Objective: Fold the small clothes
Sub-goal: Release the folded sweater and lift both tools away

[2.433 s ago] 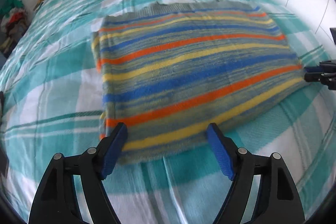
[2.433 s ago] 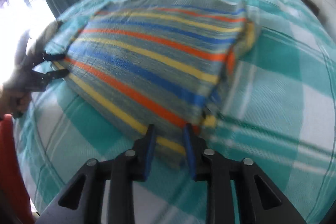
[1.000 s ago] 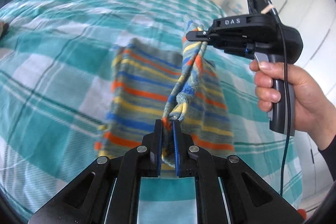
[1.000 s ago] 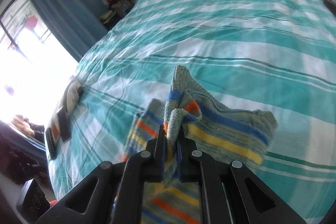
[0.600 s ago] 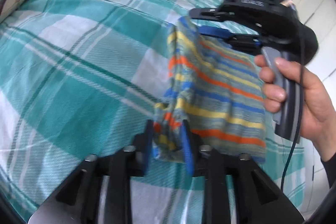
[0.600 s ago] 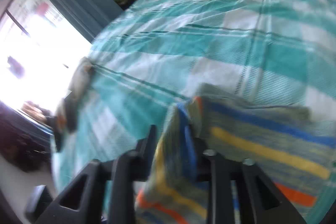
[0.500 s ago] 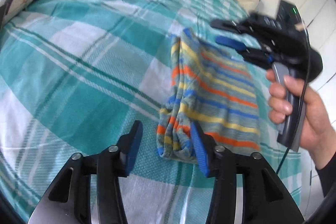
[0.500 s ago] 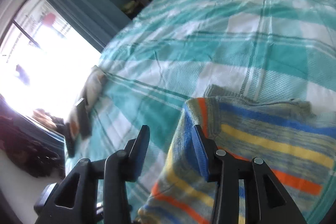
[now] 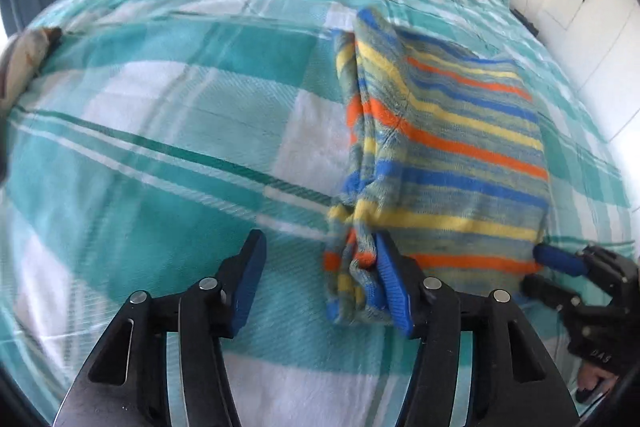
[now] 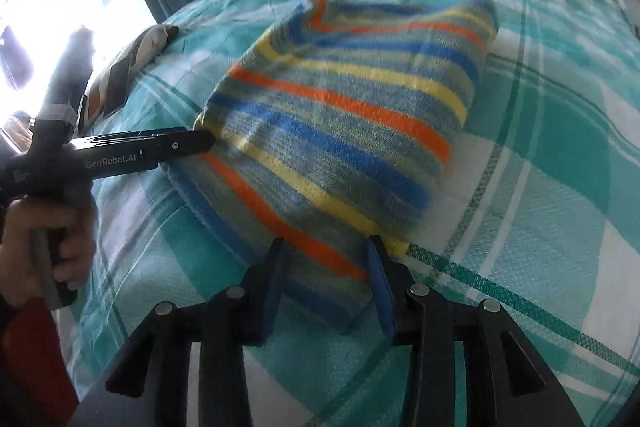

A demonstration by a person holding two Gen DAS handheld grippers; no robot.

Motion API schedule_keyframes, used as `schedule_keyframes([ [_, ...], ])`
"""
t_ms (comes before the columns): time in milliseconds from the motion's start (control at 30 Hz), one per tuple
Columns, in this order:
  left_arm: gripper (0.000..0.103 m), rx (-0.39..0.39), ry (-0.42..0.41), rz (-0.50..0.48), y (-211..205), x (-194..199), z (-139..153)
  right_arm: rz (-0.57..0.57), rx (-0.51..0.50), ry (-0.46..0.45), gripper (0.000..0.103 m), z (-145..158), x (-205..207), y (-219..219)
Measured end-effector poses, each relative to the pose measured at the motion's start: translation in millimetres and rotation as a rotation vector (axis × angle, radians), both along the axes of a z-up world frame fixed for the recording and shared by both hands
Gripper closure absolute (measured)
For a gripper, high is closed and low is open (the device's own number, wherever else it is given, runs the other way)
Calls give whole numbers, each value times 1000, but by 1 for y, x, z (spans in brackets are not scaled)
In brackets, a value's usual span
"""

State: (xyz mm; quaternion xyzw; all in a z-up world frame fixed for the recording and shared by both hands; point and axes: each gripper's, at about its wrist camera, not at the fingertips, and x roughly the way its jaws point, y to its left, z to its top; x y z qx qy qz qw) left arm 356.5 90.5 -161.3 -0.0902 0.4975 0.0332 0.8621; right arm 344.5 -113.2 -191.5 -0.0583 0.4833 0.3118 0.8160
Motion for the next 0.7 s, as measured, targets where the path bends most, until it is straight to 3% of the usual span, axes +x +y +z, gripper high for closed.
schedule_keyframes([
  [33,33,16,-7,6,2,-7,6,-26,-4,-8,63,6,-3,-2],
  [133,28,45,-25,6,6,-27,24,-112,23,-4,58,26,-19,-13],
  [200,23,83,-40,6,5,-39,33,-127,29,-23,43,37,-36,-19],
  [333,21,116,-58,8,3,-55,45,-149,-8,-69,31,47,-70,-25],
  [567,21,143,-84,-9,-5,-75,63,-173,-12,-43,30,45,-109,-32],
  [700,15,144,-94,-23,-5,-78,63,-182,-11,-14,30,40,-118,-33],
])
